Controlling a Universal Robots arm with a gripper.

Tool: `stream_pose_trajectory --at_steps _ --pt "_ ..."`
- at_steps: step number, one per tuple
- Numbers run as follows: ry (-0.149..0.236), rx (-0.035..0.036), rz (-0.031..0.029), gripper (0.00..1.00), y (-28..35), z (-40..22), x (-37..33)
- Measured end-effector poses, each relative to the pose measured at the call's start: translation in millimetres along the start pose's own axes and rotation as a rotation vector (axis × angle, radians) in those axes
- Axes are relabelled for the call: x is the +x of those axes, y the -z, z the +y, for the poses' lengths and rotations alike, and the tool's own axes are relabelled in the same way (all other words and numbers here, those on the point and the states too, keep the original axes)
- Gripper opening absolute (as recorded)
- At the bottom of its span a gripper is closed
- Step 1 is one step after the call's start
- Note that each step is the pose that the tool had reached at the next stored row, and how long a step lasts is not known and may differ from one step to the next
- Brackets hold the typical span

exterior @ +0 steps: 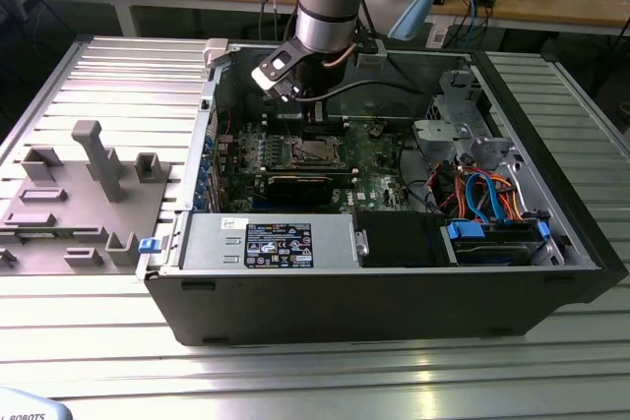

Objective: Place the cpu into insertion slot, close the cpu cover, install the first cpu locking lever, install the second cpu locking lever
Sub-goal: 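Close the cpu cover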

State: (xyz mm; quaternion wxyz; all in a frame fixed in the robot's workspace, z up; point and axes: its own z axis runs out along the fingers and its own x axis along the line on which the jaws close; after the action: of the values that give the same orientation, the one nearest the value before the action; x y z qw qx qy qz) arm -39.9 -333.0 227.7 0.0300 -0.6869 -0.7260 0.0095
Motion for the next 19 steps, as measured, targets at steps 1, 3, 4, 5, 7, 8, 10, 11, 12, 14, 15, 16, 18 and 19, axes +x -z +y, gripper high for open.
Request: stream_pose_trajectory --at_steps 1,3,4,5,7,8,10,11,12,14,15,16,18,19 --pt "0.000 0.0000 0.0000 0.11 0.8 0.0 0.0" --pt "0.000 0.0000 0.0000 0.11 2.6 -0.1 0.1" --pt "0.000 0.0000 0.0001 0.11 3.2 -0.2 0.1" --pt "0.000 0.0000 0.0000 0.11 4.4 -0.2 0.1" --pt "0.000 0.0000 0.0000 0.11 6.0 -0.3 0.2" --pt "0.000 0.0000 0.0000 0.11 6.8 -0.4 0.2" --pt "0.000 0.0000 0.0000 0.11 9.1 -0.5 0.3" --pt "0.000 0.0000 0.0000 0.11 10.3 -0.5 0.3" --pt "0.000 0.0000 0.0000 0.11 11.4 -0.6 0.4" --pt "0.000 0.0000 0.0000 0.11 13.4 -0.7 0.4" --pt "0.000 -0.0001 0.0002 0.11 13.5 -0.7 0.4" --pt "0.000 0.0000 0.0001 0.11 13.7 -0.8 0.4" --pt "0.000 0.0000 0.0000 0.11 14.0 -0.8 0.4" --pt "0.000 0.0000 0.0000 0.11 14.0 -0.8 0.4"
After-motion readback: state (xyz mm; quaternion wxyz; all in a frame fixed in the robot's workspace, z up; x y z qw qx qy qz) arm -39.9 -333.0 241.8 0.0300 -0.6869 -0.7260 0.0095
